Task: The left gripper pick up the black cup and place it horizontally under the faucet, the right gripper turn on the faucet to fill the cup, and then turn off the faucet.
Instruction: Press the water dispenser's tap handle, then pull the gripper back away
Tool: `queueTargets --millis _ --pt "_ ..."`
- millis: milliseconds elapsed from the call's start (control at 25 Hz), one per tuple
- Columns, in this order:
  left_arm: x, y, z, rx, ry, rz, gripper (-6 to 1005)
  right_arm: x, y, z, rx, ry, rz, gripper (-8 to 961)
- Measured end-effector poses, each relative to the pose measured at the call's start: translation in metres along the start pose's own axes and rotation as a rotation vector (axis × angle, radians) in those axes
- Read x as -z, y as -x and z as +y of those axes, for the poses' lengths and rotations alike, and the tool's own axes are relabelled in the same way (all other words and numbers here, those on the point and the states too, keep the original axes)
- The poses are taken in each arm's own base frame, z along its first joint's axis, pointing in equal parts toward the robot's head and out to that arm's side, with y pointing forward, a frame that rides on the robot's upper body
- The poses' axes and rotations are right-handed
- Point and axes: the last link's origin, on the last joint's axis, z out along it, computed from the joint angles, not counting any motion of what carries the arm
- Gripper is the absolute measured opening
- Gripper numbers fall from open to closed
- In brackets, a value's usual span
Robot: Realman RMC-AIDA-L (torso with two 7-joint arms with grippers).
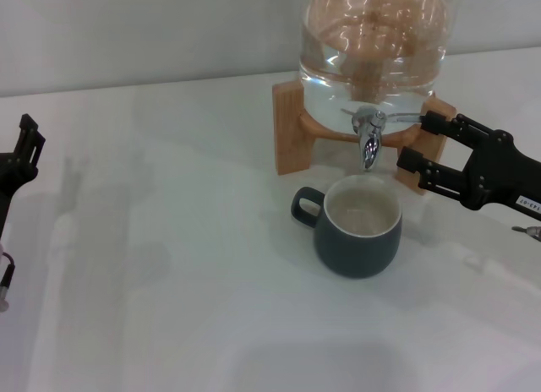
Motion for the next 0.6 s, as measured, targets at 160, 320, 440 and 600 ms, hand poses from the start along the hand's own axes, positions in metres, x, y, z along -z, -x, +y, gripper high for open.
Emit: queueTargets --millis 160,320,440,600 --pt "0.0005 0.0001 -0.0018 0.015 -0.003 -0.001 740 -0.0006 -0.0006 -0.0025 0.001 -0.016 0.005 808" --pt "0.0006 -0.0004 -0.0024 0.013 -0.004 0.001 740 -0.0016 -0.0002 -0.0050 0.002 -0.034 0.001 808" --pt "0.0006 -0.0006 -0.0026 0.013 -0.004 0.003 740 -0.0017 0.0001 -0.0061 0.002 -0.042 -0.002 808" --pt "0.0007 -0.0008 -0.0023 0.011 -0.002 0.004 740 -0.0018 0.0003 -0.0067 0.002 -0.046 -0.003 808"
